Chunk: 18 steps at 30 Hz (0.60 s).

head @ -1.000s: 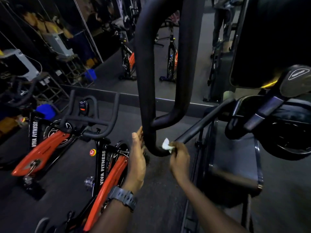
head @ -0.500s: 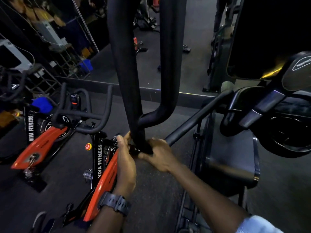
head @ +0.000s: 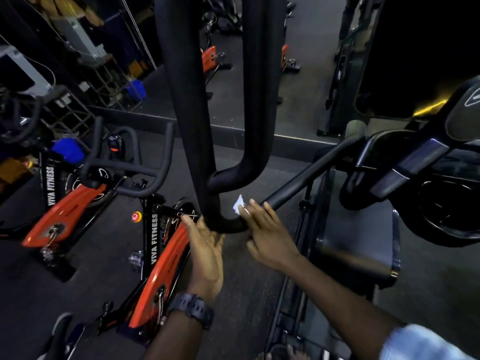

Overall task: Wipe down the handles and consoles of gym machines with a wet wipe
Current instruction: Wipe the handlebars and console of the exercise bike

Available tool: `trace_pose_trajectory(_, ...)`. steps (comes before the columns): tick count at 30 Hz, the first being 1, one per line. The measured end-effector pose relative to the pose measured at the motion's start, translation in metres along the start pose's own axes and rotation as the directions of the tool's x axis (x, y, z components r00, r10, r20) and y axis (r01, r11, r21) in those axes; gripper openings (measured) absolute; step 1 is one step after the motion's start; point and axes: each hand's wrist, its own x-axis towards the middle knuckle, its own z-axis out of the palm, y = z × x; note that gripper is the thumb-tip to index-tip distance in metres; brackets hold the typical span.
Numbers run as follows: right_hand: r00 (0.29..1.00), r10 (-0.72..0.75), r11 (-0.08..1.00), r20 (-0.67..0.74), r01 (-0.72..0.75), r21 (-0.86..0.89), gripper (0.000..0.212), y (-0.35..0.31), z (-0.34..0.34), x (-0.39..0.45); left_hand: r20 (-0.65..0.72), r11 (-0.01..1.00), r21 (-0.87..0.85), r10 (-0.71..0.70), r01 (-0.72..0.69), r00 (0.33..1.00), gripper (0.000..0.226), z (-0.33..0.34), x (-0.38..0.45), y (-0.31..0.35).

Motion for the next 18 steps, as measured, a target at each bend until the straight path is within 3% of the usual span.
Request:
trace_pose_trajectory(3,0.986,0.142,0.935,-0.085,-0.106,0.338,0.069,-0.048,0.005,0.007,0.02,0.994,-0.038,-0.104,0.105,0.994,0.076,0.001,-0.001,-0.007)
trace_pose_trajectory(5,0.943,0.225,0.893,-0.244,-0.1,0.439,0.053,-0.077,0.008,0.01,0.0,0.993,-0.032,-0.114,0.114,0.993,0.079,0.006,-0.005,-0.006)
trace_pose_trajectory(6,0.919,0.221,0.898,-0.327,-0.062,0.435,0.047,-0.078,0.011,0.013,-0.013,0.993,-0.03,-0.112,0.112,0.994,0.078,0.006,-0.005,-0.007)
trace_pose_trajectory(8,0.929,0.084,0.957,-0.361,0.026,0.289,0.042,-0.052,0.012,0.013,0.018,0.993,0.001,-0.121,0.121,0.992,0.087,-0.002,0.001,-0.015)
trace_pose_trajectory(10,0.953,-0.067,0.995,-0.295,0.085,0.051,0.047,-0.009,0.012,0.006,-0.021,0.993,0.01,-0.121,0.121,0.992,0.102,0.001,0.002,-0.015)
trace_pose_trajectory(11,0.974,-0.07,0.997,-0.216,0.06,-0.053,0.058,0.012,0.01,0.005,-0.048,0.991,-0.001,-0.132,0.132,0.99,0.103,0.001,0.002,-0.014)
trace_pose_trajectory(13,0.988,-0.005,0.982,-0.156,-0.025,-0.189,0.058,0.037,0.004,0.008,-0.078,0.993,0.048,-0.107,0.111,0.991,0.095,0.003,0.001,-0.017)
trace_pose_trajectory(16,0.993,0.021,0.995,-0.118,-0.033,-0.098,0.051,0.0,0.006,0.025,-0.056,0.992,0.092,-0.083,0.088,0.995,0.102,0.003,-0.002,-0.015)
trace_pose_trajectory(18,0.988,0.078,0.996,-0.136,-0.072,0.05,0.05,-0.044,0.006,0.036,-0.072,0.994,0.088,-0.056,0.063,0.996,0.102,-0.001,-0.001,-0.017)
